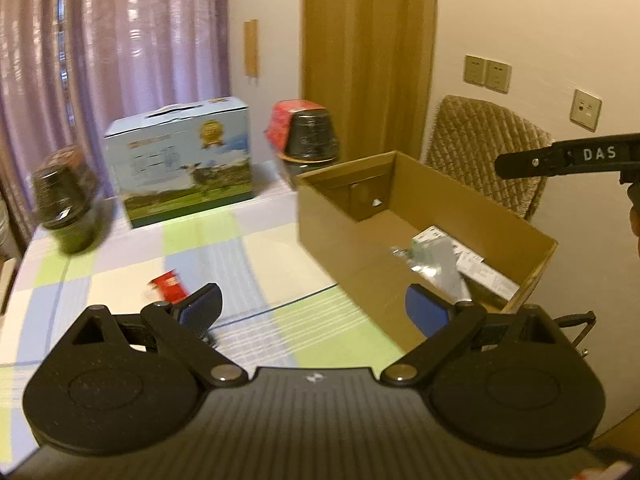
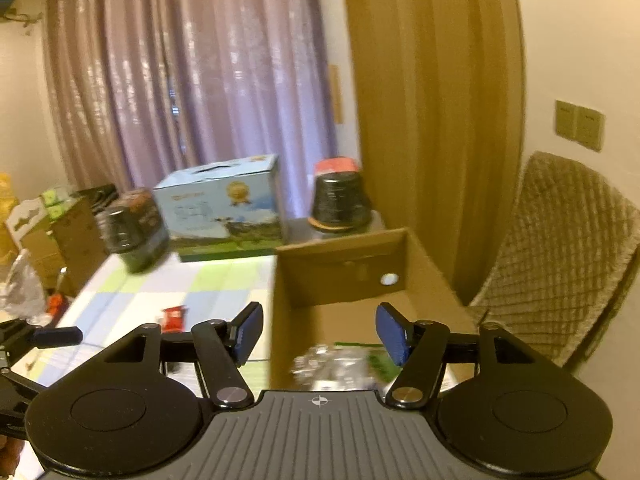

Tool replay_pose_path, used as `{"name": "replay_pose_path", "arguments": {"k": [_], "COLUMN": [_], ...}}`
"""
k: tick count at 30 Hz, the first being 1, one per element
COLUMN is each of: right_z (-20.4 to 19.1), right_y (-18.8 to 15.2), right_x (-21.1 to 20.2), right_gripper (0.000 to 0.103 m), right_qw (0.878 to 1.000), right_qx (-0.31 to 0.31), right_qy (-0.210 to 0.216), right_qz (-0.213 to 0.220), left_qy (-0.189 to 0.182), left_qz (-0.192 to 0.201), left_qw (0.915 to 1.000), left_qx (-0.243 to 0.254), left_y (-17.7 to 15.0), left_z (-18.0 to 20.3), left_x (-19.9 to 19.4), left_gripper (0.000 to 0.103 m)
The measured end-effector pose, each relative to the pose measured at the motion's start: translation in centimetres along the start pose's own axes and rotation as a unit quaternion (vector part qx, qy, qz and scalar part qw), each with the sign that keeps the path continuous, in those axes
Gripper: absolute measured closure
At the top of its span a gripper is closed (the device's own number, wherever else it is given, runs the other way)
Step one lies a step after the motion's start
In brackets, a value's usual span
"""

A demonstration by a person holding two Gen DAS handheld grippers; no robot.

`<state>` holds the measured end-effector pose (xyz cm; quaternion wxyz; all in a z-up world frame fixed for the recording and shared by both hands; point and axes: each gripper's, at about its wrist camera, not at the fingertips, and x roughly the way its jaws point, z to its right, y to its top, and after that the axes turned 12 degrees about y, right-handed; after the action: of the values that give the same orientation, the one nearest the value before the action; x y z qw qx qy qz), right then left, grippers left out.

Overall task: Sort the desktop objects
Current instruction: 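Move both open tools back toward the plug charger and cable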

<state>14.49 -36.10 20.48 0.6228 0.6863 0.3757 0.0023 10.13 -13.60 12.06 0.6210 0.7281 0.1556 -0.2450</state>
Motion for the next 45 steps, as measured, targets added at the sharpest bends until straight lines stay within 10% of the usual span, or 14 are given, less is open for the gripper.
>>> {"name": "replay_pose_path", "arguments": {"k": [19,45], "right_z": [-12.1,-12.5], "right_y": [-3.3,-8.7], "right_x": [4.6,14.3], "right_gripper": [0.022,0.021], "right_qw": [0.993,0.988], "right_qx": [-0.031,0.003], "right_qy": [0.105,0.112], "right_qz": [-0.042,-0.111], "left_qy": [0.104,0.102], "left_qz": [-0.043,-0.081], "left_qw": [0.9921,0.9890], "left_qx": [-0.056,-0.071], "left_y": [-8.1,-11.7], "left_z": [-11.8,-15.4], "left_x": [-6.1,1.5], "left_gripper": [0.006,0.005]}}
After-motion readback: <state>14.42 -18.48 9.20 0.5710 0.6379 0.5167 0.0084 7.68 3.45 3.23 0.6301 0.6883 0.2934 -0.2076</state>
